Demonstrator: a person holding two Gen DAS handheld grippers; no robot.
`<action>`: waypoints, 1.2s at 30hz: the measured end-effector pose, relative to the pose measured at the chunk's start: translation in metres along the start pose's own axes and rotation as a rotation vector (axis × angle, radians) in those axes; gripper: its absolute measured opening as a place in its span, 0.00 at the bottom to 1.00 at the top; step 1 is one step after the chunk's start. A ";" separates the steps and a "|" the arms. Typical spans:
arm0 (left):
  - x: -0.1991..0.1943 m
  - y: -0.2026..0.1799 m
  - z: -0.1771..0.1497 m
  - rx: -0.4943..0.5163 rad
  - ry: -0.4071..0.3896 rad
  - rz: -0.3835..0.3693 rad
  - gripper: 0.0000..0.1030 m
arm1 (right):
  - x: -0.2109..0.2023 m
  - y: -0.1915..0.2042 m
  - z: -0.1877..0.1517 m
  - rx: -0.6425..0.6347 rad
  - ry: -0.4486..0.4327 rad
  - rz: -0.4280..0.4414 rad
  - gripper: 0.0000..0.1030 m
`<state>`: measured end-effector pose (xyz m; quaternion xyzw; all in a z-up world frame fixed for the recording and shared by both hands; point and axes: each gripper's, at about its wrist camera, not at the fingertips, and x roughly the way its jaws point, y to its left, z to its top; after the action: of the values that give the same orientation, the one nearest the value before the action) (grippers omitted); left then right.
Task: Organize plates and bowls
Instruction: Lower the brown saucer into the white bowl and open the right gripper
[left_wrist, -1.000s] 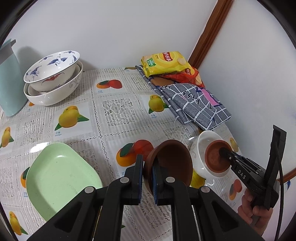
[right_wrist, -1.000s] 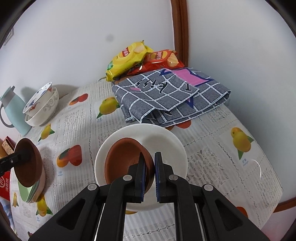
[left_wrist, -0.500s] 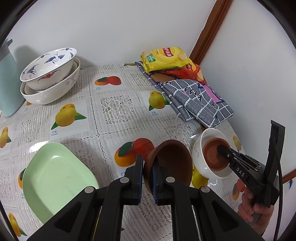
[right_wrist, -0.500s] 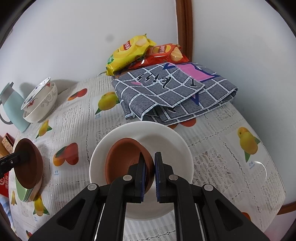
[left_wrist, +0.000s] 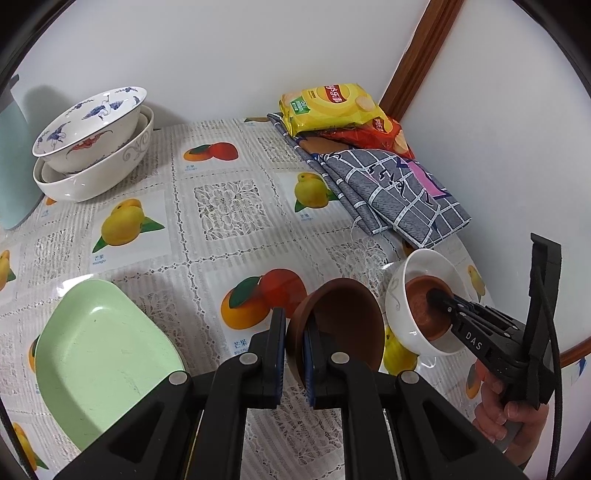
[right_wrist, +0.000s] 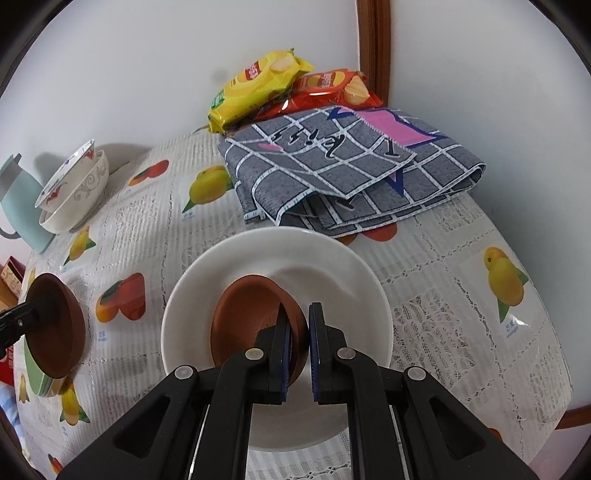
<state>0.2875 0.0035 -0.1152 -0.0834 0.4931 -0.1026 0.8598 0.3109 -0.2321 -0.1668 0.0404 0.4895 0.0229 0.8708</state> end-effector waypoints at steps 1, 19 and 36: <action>0.001 0.000 0.000 0.001 0.002 -0.001 0.09 | 0.001 0.000 0.000 -0.003 0.005 -0.004 0.09; 0.008 -0.005 -0.001 0.003 0.020 -0.015 0.09 | 0.022 0.014 0.004 -0.140 0.037 -0.133 0.16; -0.022 0.003 -0.006 -0.001 -0.016 0.001 0.09 | -0.006 0.024 -0.002 -0.184 -0.051 -0.139 0.52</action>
<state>0.2719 0.0114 -0.1004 -0.0841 0.4862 -0.1012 0.8639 0.3060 -0.2091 -0.1603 -0.0732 0.4648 0.0063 0.8824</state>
